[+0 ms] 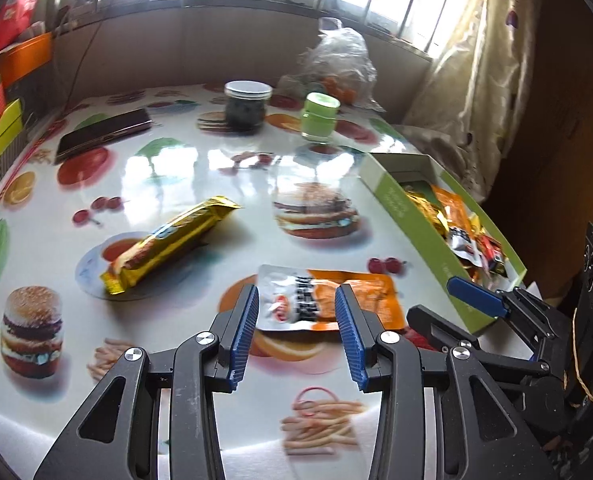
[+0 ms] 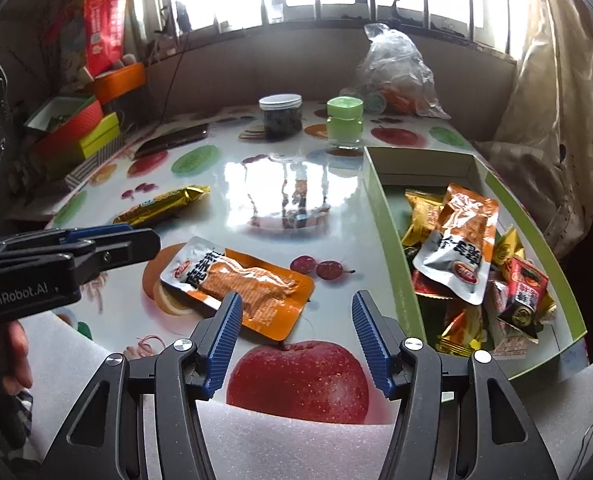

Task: Organize snacks
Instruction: 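Move both open tools back toward the remaining snacks on the table, then grasp the orange konjac pouch with the right tool while the left tool grasps the gold wafer bar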

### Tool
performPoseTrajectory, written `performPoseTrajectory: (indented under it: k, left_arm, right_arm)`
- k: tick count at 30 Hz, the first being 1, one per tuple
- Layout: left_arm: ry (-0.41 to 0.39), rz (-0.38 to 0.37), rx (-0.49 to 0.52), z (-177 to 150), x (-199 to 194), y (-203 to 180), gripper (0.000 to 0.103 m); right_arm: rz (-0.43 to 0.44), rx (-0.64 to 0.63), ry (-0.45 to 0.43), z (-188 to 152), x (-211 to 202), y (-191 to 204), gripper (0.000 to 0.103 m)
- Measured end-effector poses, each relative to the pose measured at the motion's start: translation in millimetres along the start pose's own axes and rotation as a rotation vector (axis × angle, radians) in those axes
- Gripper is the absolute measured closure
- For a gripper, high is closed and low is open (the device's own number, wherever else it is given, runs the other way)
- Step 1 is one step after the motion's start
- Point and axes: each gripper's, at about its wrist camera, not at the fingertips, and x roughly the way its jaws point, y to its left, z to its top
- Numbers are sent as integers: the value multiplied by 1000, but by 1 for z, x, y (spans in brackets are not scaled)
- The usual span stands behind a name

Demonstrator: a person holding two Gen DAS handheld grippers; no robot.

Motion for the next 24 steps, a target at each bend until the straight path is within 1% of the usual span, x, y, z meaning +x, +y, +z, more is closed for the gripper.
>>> performPoseTrajectory:
  k: [5, 7, 11, 14, 16, 20, 24]
  left_arm:
    - [-3, 30, -42, -1, -2, 22, 62]
    - [0, 42, -51, -2, -2, 30, 62]
    - [2, 57, -72, -2, -3, 43, 62]
    - [4, 64, -84, -2, -3, 50, 62]
    - [4, 65, -87, -3, -3, 54, 62]
    - [6, 70, -98, -2, -3, 60, 62]
    - [4, 81, -99, 0, -4, 66, 62]
  right_arm:
    - [42, -113, 83, 0, 23, 20, 45]
    - [41, -150, 108, 1, 29, 26, 45]
    - [39, -234, 147, 0, 39, 38, 44]
    - [47, -277, 148, 5, 42, 43, 43]
    - [43, -290, 151, 11, 47, 43, 41]
    - [98, -278, 185, 21, 60, 38, 38]
    - [134, -306, 214, 28, 67, 39, 35]
